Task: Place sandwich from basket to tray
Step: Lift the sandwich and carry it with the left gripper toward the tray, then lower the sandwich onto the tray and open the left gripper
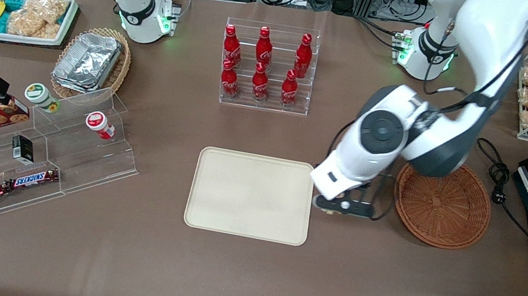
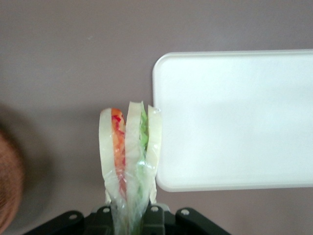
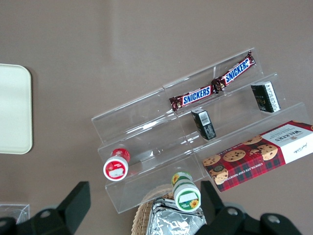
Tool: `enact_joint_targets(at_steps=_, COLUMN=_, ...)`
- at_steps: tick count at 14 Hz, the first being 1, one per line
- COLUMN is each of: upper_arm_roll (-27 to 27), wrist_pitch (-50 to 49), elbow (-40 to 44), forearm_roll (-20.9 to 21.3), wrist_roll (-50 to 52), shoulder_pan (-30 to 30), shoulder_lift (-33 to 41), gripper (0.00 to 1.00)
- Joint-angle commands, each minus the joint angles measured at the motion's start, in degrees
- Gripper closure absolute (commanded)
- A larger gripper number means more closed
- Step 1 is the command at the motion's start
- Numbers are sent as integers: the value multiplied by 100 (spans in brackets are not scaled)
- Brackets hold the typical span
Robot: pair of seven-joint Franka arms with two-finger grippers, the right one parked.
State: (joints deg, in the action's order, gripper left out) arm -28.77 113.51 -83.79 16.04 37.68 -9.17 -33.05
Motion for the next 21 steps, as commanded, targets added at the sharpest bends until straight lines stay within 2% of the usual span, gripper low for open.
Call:
enact_joint_targets(at_steps=1, upper_arm_roll=29, wrist_pitch=591, elbow=179, forearm_roll=459, wrist_roll=380, shoulder_pan=-216, shoulder_lift=-587, gripper=87)
enact_joint_targets(at_steps=3, upper_arm_roll=29, wrist_pitch=1118, elbow=179, forearm_roll=627, wrist_roll=407, shoulder_pan=-296, shoulder_lift=-973, gripper=88)
enact_joint_targets(at_steps=4, upper_arm_roll=29, wrist_pitch=1286, elbow=187, forearm_roll=680, wrist_roll=494, shoulder_pan=-313, shoulder_lift=-1149, gripper=93)
enact_joint_targets(at_steps=6, upper_arm_roll=29, wrist_pitch=1506, elbow=214, forearm_roll=925, wrist_roll=635, shoulder_pan=-375, shoulder_lift=-1379, gripper=92)
enact_joint_targets(at_steps=8, upper_arm_roll=38, wrist_pitch=1875, elbow=196, forearm_roll=1041, wrist_roll=670, shoulder_pan=-384, shoulder_lift=-1563, gripper=82)
enact_joint_targets(at_steps=9, upper_arm_roll=47, wrist_pitch=1955, elbow=187, forearm_roll=1050, wrist_roll=670, shoulder_pan=-384, shoulder_lift=-1608, gripper=62)
enact_joint_targets(at_steps=10, upper_arm_roll=55, wrist_pitch=1956, elbow=187, forearm_roll=1041, wrist_roll=679, shoulder_pan=-393, shoulder_lift=-1608, gripper=20)
enact_joint_targets(at_steps=11, upper_arm_roll=56, wrist_pitch=1938, elbow=187, forearm_roll=1032, wrist_roll=679, shoulder_pan=-393, shoulder_lift=-1599, gripper=1)
enact_joint_targets(at_steps=13, upper_arm_roll=56, wrist_pitch=1833, elbow=187, forearm_roll=1041, wrist_roll=862, shoulder_pan=-384, shoulder_lift=-1538, gripper=1)
enact_joint_targets(at_steps=18, upper_arm_roll=55, wrist_pitch=244, elbow=555, forearm_roll=910, wrist_roll=925, shoulder_pan=-305, shoulder_lift=-635, gripper=1)
enact_joint_targets(at_steps=20, upper_arm_roll=-5, wrist_pitch=-213, elbow=609, forearm_roll=682, wrist_roll=838, shoulder_pan=141, shoulder_lift=-213, gripper=1)
enact_joint_targets(at_steps=21, upper_arm_roll=-15, wrist_pitch=-424, elbow=609, forearm_roll=411, wrist_roll=794, shoulder_pan=326, shoulder_lift=-37, gripper=1)
